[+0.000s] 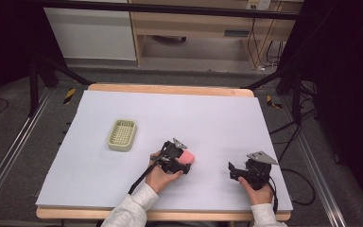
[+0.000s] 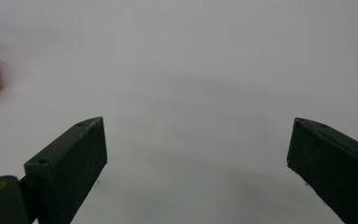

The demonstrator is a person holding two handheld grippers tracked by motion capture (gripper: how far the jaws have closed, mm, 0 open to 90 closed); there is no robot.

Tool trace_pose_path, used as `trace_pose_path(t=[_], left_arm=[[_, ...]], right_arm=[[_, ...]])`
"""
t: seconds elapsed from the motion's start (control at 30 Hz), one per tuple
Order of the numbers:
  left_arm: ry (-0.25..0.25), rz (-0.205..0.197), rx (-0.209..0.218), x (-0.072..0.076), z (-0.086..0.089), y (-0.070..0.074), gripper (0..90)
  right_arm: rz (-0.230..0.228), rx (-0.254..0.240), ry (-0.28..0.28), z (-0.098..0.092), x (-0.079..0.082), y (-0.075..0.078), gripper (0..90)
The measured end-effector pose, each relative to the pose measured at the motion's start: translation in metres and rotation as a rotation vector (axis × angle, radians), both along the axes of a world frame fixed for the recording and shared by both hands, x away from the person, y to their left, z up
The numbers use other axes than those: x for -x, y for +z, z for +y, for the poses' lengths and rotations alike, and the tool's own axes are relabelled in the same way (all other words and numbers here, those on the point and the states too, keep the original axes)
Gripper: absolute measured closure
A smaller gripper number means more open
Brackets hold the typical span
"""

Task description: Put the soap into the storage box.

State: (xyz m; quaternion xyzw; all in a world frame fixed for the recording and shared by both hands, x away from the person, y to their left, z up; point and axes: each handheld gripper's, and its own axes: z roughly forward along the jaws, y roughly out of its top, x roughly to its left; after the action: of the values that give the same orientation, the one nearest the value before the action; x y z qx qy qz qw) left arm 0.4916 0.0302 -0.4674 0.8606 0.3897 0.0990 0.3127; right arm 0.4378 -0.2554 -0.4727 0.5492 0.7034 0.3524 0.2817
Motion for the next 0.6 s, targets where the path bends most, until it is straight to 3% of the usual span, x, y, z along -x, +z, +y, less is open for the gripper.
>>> trace_pose_path(t=[0.43, 0.6], left_arm=[[-0.02, 0.005, -0.02, -0.0006, 0.0009, 0.0026, 36.9], [-0.017, 0.001, 0.002, -0.0001, 0.0053, 0.0076, 37.0]], right_arm=[[0.004, -0.001, 0.001, 0.0001, -0.0001, -0.0001, 5.1], [0.004, -0.001, 0.001, 0.0001, 0.0, 0.0, 5.1]])
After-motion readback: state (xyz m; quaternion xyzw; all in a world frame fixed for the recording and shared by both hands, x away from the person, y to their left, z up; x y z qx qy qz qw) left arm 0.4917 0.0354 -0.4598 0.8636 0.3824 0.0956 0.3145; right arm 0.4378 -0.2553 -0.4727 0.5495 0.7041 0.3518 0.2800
